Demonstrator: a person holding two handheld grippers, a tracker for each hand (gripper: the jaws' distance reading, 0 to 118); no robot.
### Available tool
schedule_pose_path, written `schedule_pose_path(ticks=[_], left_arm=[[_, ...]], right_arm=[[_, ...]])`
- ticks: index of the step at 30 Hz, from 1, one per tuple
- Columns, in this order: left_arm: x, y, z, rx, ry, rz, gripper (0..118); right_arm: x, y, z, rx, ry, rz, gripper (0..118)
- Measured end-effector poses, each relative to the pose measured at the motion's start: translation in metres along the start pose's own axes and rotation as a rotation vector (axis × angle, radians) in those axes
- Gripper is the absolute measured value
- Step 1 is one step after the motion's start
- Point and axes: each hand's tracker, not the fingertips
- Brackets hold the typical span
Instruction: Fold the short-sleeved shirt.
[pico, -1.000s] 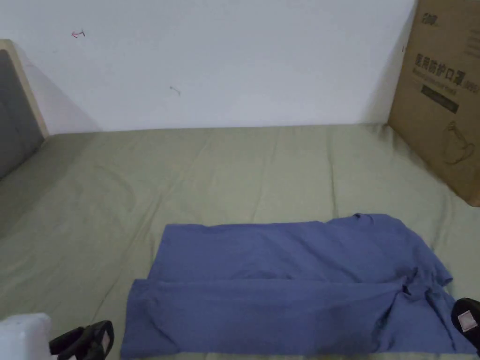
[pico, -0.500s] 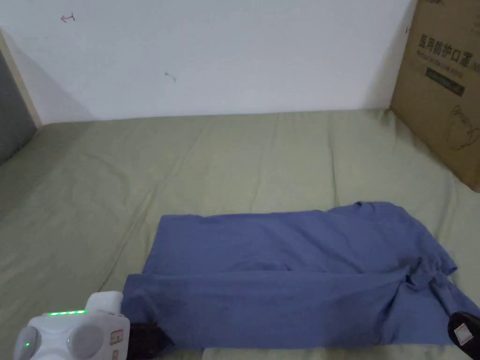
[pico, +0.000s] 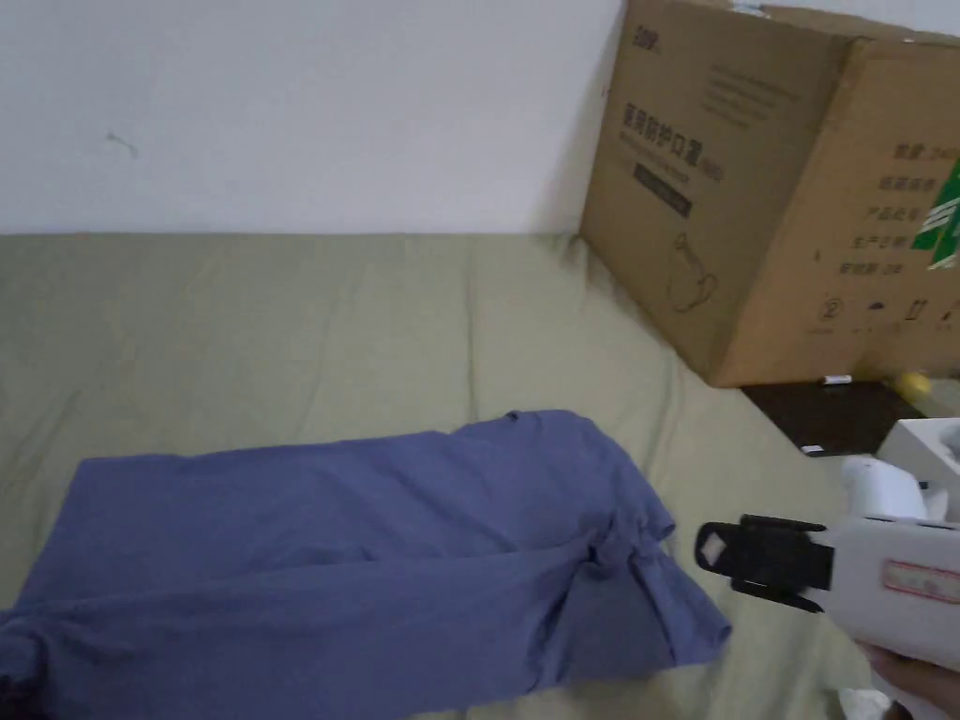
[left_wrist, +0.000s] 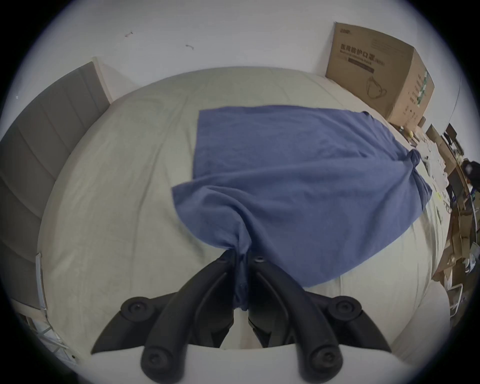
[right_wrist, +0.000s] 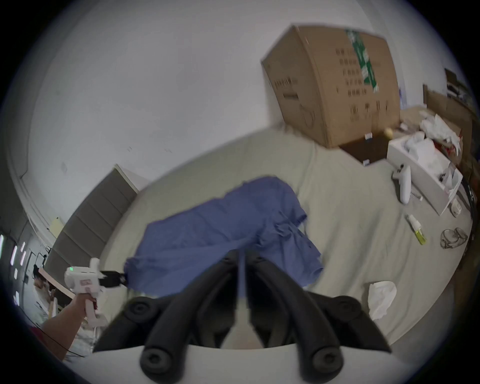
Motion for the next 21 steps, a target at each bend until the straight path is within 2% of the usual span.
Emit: schedule_pose_path(ticks=[1,2,3,4,7,8,9,12,13,14,15,16,17,18,19,20,21], left_arm=[[-0.004,0.002,0.004,0.002,-0.002,0.005,7],[-0.006,0.004,0.007,0.004,-0.005,0.014,7],[-0.004,0.005,0.011,0.006,-0.007,0.022,7],[-0.005,0.006,0.013,0.008,-0.010,0.030,7],[-0.004,0.007,0.013,0.004,-0.016,0.045,7],[-0.003,0.006,0.013,-0.001,-0.017,0.048,7],[-0.002,0.004,0.011,-0.005,-0.017,0.049,7],[-0.002,-0.001,0.003,-0.034,-0.023,0.057,7],[-0.002,-0.004,0.001,-0.047,-0.026,0.061,7],[-0.002,-0.007,-0.001,-0.058,-0.030,0.065,7],[-0.003,-0.008,-0.003,-0.064,-0.033,0.068,7],[-0.003,-0.009,-0.006,-0.067,-0.035,0.070,7],[-0.003,-0.011,-0.006,-0.070,-0.038,0.073,7],[-0.004,-0.012,-0.005,-0.072,-0.042,0.079,7],[-0.005,-0.010,-0.007,-0.071,-0.045,0.086,7],[-0.005,-0.010,-0.005,-0.071,-0.047,0.094,7],[-0.005,-0.009,-0.003,-0.070,-0.047,0.097,7]], right_arm=[[0.010,0.007,-0.015,-0.045,-0.026,0.004,112],[0.018,0.010,-0.031,-0.093,-0.046,-0.001,116],[0.028,0.007,-0.038,-0.079,-0.083,-0.053,116],[0.039,0.011,-0.053,-0.144,-0.104,-0.041,116],[0.074,0.010,-0.088,-0.247,-0.171,-0.132,116],[0.068,0.013,-0.106,-0.260,-0.192,-0.159,116],[0.073,0.013,-0.114,-0.280,-0.195,-0.183,116],[0.086,0.009,-0.135,-0.347,-0.108,-0.281,115],[0.082,0.008,-0.138,-0.353,-0.125,-0.273,113],[0.078,0.006,-0.137,-0.347,-0.133,-0.254,104],[0.074,0.003,-0.136,-0.346,-0.154,-0.220,89],[0.068,0.005,-0.135,-0.356,-0.269,-0.132,66],[0.067,0.002,-0.132,-0.362,-0.327,-0.079,40],[0.070,0.001,-0.128,-0.354,-0.307,-0.071,27],[0.074,0.001,-0.120,-0.345,-0.233,-0.106,14],[0.077,0.003,-0.117,-0.366,-0.169,-0.144,5],[0.075,0.004,-0.109,-0.355,-0.203,-0.131,5]])
